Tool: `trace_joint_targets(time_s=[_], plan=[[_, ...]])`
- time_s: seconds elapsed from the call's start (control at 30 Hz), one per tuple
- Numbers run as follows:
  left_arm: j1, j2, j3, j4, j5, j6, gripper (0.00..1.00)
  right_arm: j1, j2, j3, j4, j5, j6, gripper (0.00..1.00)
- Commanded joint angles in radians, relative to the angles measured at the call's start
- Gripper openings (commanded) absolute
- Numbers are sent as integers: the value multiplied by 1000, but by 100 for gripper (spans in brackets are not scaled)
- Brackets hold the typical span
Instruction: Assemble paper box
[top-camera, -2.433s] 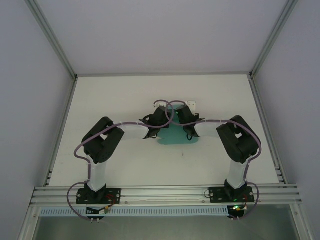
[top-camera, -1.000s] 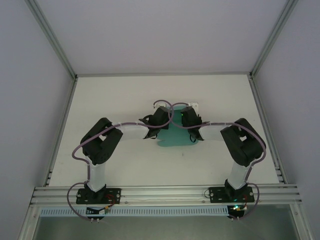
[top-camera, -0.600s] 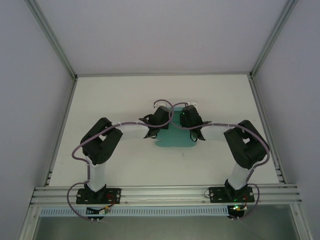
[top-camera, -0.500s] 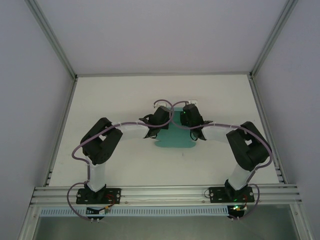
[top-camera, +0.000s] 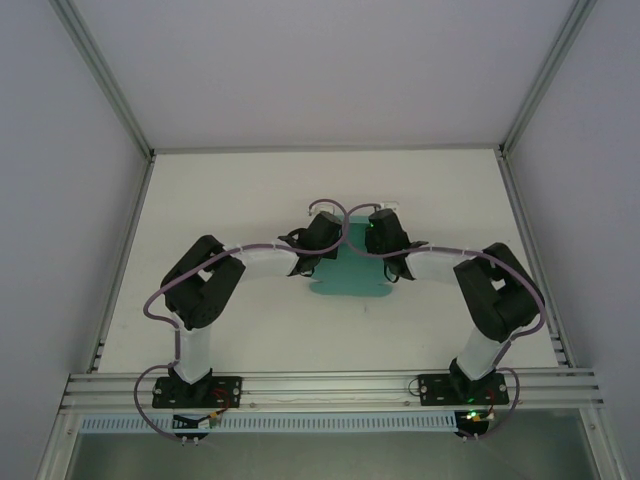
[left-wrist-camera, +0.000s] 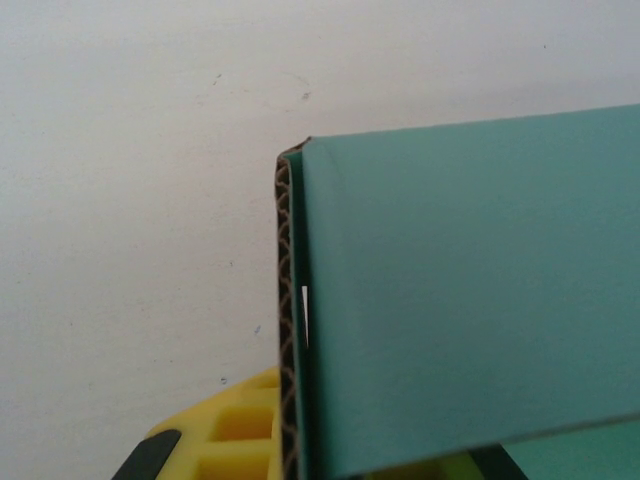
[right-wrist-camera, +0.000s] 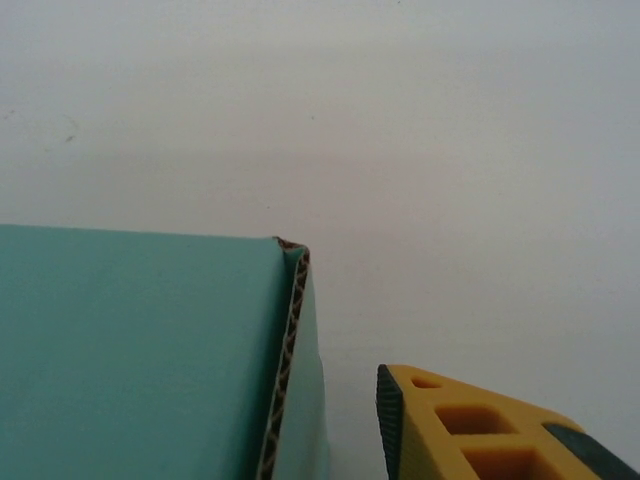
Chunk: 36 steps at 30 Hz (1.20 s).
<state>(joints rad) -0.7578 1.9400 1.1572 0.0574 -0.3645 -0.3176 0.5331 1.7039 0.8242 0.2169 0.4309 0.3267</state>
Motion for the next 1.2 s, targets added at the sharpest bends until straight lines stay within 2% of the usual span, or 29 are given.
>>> trace_joint_targets(time_s=[0.0,0.1,0.23,0.33,0.4,0.6,0.7,0.83,1.03,1.1,1.17], plan=[[-3,35,-12,-149,37,14,0,-17,35,7,-77,23,-12,37],[-3,31,-19,-145,33,13,0,-18,40,9,-99,92,10,30],[-3,35,-13,-149,32,11,0,-18,53,47,-152,77,16,29],[-3,35,-4,-156,22,8,0,-18,69,69,-210,102,35,14],[-3,28,-5,-158,16,7,0,-21,86,93,-272,151,76,7],[-3,-8,-2,-208,-49,-21,0,-21,147,211,-562,347,299,0],[-2,-27,-4,-225,-78,-26,0,-30,166,227,-651,436,387,0],[-3,-36,-7,-223,-85,-24,0,-41,185,267,-748,473,489,0],[-2,-31,-4,-224,-91,-22,0,-36,193,239,-588,490,378,0],[-1,-37,-9,-226,-90,-21,0,-37,226,290,-707,537,462,0],[-1,-45,-18,-216,-91,-23,0,-37,278,369,-901,615,630,0]])
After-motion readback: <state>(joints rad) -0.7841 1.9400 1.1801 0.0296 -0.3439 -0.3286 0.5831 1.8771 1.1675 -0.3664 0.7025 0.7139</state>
